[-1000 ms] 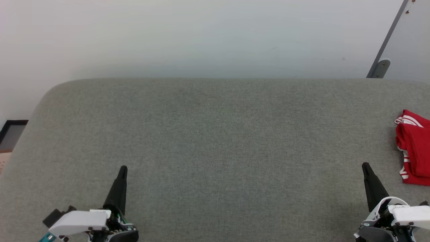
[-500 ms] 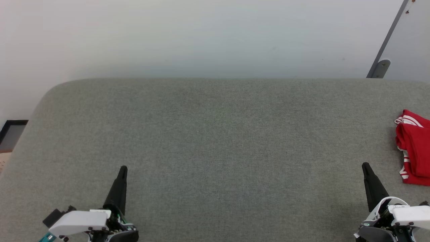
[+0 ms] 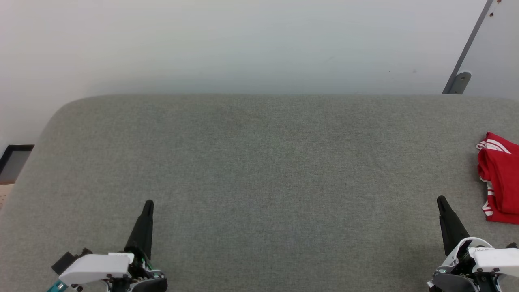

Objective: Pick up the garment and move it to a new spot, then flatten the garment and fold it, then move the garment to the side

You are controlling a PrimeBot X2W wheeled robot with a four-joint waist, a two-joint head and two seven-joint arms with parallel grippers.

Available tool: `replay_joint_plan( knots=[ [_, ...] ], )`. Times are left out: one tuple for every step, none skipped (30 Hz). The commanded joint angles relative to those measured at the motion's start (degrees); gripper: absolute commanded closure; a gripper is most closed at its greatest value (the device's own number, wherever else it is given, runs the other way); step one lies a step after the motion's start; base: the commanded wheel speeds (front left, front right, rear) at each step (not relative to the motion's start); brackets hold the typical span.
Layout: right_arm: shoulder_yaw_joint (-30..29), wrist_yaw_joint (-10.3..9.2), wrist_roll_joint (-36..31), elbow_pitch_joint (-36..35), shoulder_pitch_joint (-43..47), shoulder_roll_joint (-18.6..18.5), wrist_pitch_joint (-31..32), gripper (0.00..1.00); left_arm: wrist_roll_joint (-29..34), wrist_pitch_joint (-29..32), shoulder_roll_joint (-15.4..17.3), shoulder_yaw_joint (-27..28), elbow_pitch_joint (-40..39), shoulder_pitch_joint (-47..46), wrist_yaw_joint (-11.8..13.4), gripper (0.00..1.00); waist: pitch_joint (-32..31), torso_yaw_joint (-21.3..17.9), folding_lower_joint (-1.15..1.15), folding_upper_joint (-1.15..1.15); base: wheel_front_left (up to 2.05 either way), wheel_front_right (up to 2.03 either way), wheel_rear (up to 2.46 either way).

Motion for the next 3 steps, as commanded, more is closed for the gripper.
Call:
replay_joint_plan(
  knots=[
    [-0.03,-0.08,0.25,-0.13,-0.18,0.18,0.14,1.0,-0.19,0.09,-0.01,0.13,0.04,-0.5,-0.31,1.0,0.0,0.0,0.0,0.0,0.0,0.0,0.0],
    [-0.03,-0.08,0.25,-0.13,-0.18,0.18,0.14,1.0,-0.19,0.09,-0.01,0.13,0.04,-0.5,-0.31,1.0,0.0,0.0,0.0,0.0,0.0,0.0,0.0],
    [-0.03,-0.08,0.25,-0.13,-0.18,0.18,0.14,1.0,-0.19,0.09,-0.01,0.13,0.04,-0.5,-0.31,1.0,0.0,0.0,0.0,0.0,0.0,0.0,0.0]
  ],
)
